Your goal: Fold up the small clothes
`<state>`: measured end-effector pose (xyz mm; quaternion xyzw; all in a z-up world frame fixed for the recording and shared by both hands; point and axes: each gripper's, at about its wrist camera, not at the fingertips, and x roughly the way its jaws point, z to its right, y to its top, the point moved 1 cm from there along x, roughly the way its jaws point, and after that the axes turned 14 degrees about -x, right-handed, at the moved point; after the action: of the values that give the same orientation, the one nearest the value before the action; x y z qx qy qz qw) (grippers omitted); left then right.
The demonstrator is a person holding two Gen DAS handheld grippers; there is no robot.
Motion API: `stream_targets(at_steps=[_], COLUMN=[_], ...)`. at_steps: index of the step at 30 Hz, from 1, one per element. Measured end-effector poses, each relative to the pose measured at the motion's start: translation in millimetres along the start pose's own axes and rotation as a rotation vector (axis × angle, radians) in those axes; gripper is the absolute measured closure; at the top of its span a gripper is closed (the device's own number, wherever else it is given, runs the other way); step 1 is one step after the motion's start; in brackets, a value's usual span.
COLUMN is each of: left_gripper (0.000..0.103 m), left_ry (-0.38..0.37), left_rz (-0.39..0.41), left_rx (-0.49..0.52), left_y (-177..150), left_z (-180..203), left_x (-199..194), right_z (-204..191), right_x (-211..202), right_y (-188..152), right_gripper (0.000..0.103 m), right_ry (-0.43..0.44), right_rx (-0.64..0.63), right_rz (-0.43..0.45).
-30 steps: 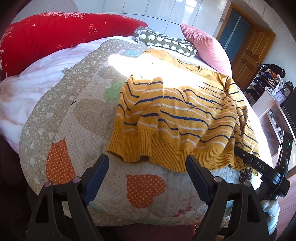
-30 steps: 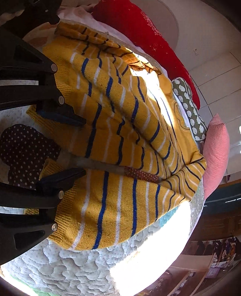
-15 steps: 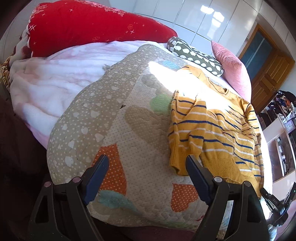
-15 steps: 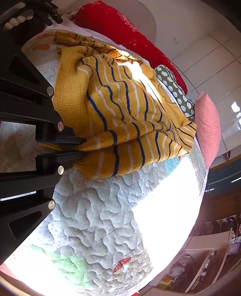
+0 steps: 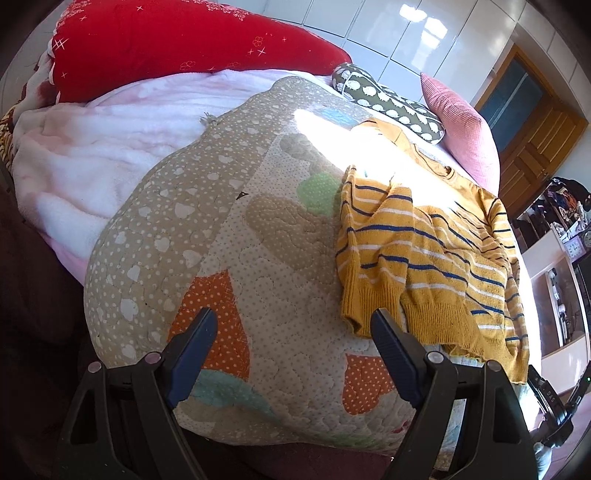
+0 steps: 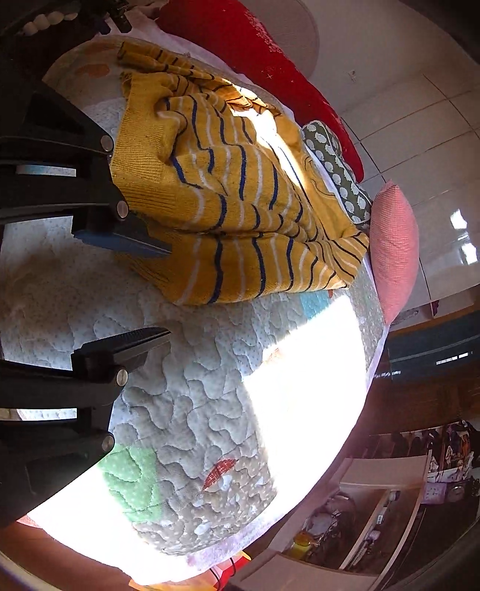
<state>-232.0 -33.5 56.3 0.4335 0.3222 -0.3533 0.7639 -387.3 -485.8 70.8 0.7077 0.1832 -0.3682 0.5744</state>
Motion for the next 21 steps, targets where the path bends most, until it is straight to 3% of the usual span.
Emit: stream_targets(at_steps=[4,5,6,7,8,11,16,19,21], left_gripper=[0.019,0.019,0.019,0.019,0.019,0.019,0.019,0.019,0.019], left_ry=[-0.01,-0.013,-0.017,-0.019,-0.021,-0.025,-0.043,-0.055,-0.061], left_rz=[-0.004,-0.003,-0.001,0.003,0.009,0.026,0.041,0.025,0.012], left_rx=[0.028,0.031,0.035,0.041,0.048,0.064,0.077,0.073,0.071], left_y=[-4.2,-4.8,-5.2,-5.2,-5.0,-4.3,-1.6,-3.0,-5.2], left_z=[7.2,8.2,8.5,9.3,10.0,12.1,14.6,13.3,10.9], left_x=[-2.2,-3.7,-5.7,-7.6,-9.4,-14.3,-17.3,-12.6,-8.6], right_z=[-13.3,-16.4,-17.6,-16.6,-14.0,-5.0,18.7,12.3,-1.2], right_x=[29.6,35.1,38.5,39.9,37.0,3.3,-81.0,-115.7,-120.1], right_y=[6.1,7.8,10.6,15.2,22.0,61.5,153.0,195.2,216.7], right_gripper=[0.057,0.071,0.095,0.095,0.095,0.095,0.095,0.095,0.095], right_ry=[-0.035,-0.007,0.039,0.109,0.121,0.035,-0.088,-0.101,-0.072], right_rx=[-0.078,-0.088,-0.086,-0.066,-0.052,-0.075,-0.066,-0.082,-0.091], right_rz=[-0.032,-0.033,-0.034,-0.043,-0.041,0.051,0.279,0.363,0.373])
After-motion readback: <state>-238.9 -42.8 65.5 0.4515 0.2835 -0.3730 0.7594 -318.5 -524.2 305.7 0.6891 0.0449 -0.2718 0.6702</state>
